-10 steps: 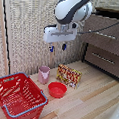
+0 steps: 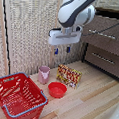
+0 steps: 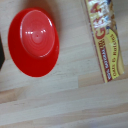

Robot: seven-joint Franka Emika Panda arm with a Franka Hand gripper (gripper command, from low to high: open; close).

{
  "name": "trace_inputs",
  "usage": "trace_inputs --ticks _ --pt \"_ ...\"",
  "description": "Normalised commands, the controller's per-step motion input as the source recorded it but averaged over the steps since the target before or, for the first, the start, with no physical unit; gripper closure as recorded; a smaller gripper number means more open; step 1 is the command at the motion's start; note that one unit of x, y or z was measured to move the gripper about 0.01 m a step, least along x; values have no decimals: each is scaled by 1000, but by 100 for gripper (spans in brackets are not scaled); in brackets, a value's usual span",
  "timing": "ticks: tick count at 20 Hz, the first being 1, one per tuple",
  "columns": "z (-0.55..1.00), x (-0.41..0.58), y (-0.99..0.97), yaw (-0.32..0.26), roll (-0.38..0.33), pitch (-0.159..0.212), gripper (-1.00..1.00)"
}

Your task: Shift your gripper thoughtfully near the cereal snack bar. Tenderly grip the snack bar with your precision device. Carefully hover the precision device above the first drawer installation and invite the snack bar to descend into the first drawer installation.

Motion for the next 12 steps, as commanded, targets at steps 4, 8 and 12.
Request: trace_inputs --ticks 4,8,12 --pt "-366 -131 -518 0 0 61 -100" --pt "-408 -44 -169 22 -1 72 -100" --pt "-377 74 -23 108 -12 30 -100"
